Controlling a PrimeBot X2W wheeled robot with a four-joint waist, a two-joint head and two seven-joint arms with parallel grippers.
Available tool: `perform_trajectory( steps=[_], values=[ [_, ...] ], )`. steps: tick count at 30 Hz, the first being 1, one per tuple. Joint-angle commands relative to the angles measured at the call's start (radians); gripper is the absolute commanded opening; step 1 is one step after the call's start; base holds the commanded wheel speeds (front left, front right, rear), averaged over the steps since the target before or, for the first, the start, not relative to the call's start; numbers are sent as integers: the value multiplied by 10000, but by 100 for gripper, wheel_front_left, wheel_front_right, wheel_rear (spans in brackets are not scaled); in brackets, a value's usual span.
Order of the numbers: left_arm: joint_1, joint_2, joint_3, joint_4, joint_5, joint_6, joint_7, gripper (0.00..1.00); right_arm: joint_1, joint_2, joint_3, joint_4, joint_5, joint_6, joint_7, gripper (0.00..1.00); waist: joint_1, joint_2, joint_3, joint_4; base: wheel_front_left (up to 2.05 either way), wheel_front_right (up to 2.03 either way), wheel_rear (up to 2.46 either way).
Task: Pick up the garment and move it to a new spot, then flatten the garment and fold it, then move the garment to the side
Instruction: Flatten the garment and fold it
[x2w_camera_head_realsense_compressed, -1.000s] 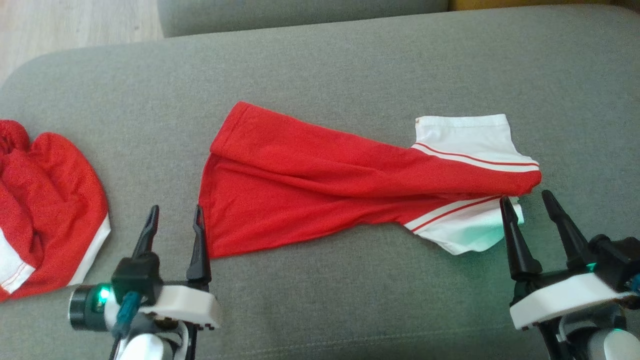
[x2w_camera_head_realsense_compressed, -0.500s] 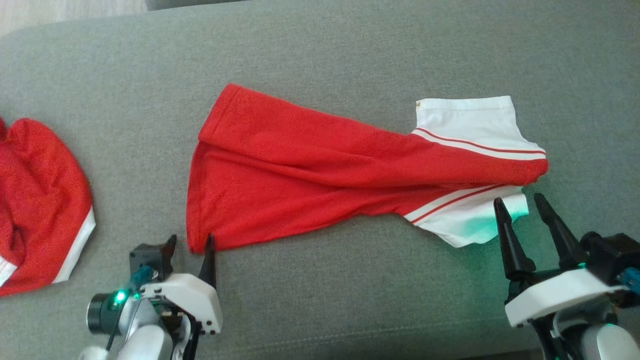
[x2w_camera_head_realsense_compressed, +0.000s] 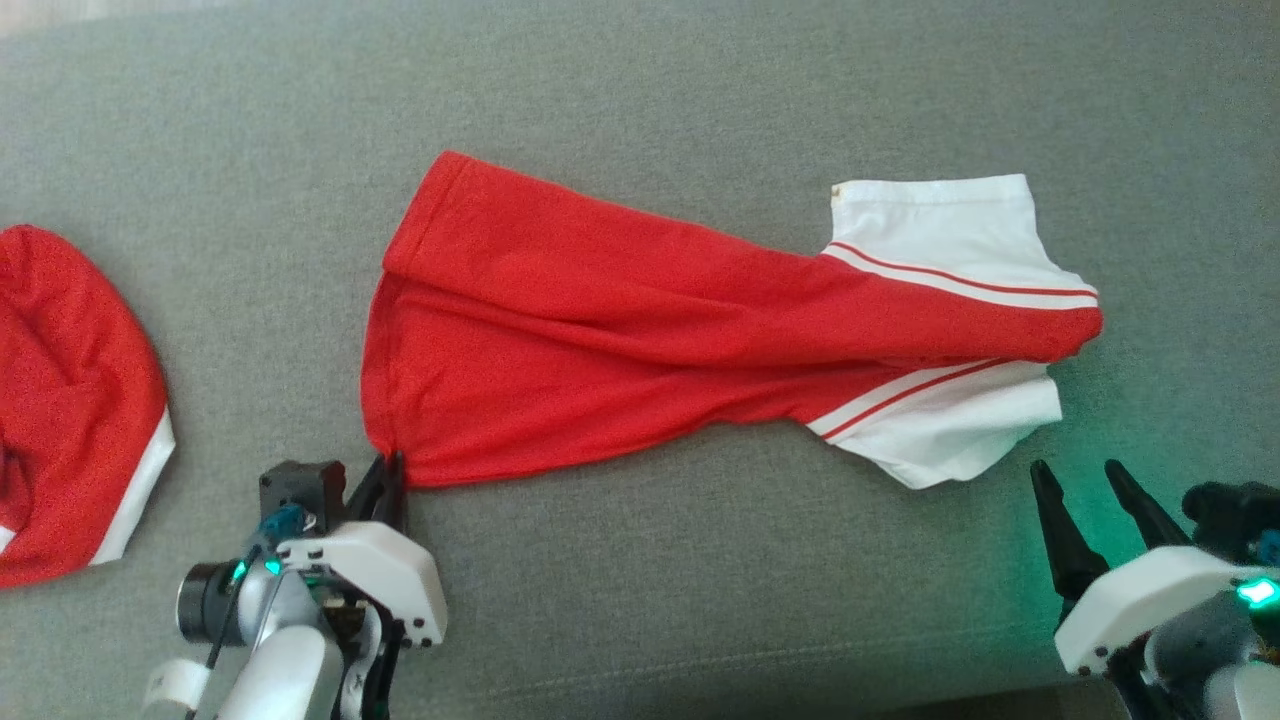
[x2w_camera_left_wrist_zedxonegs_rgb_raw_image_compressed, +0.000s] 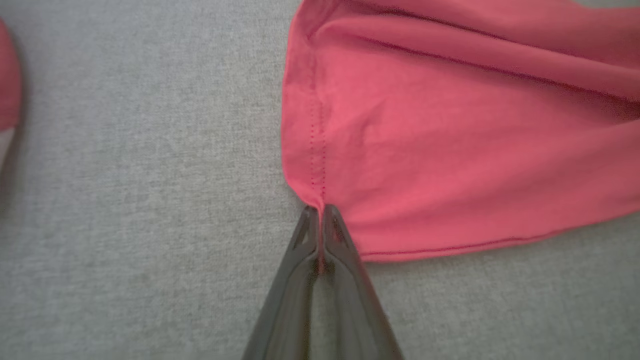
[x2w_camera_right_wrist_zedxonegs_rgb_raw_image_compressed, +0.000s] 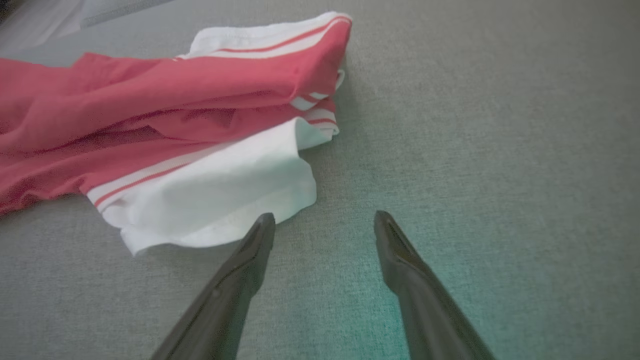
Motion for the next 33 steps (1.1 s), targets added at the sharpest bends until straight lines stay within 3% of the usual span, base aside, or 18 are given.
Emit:
perform_trajectory(
  steps=[1,15,16,17,18,24,33],
  values=[
    [-368,163,215,-175,37,86,-23,0,-476,-298,176,-233,60,73,19,100,0,-1,107,32,0,0,0],
    [-815,130,53,-387,167,190,-484,0,-1704,-1048,1396,1426,532,73,721,100,0,-1,675,300,0,0,0],
    [-829,133,45,-392,174,195,-529,0,-1724,-1096,1497,1546,619,73,849,89,0,-1,676,318,0,0,0],
    [-842,125,48,-411,164,198,-596,0,-1743,-1142,1564,1609,711,73,900,20,0,-1,671,342,0,0,0],
    [-850,123,59,-452,159,207,-683,0,-1751,-1176,1592,1630,804,73,881,0,0,-1,657,363,0,0,0],
    [-665,182,245,-1062,163,415,-1405,0,-1396,-1367,1395,994,1276,73,370,0,0,-1,330,412,0,0,0],
    [-290,654,564,-3560,301,726,-1689,0,-761,-1282,99,-1970,1007,73,161,0,0,-1,-703,360,0,0,0]
  ],
)
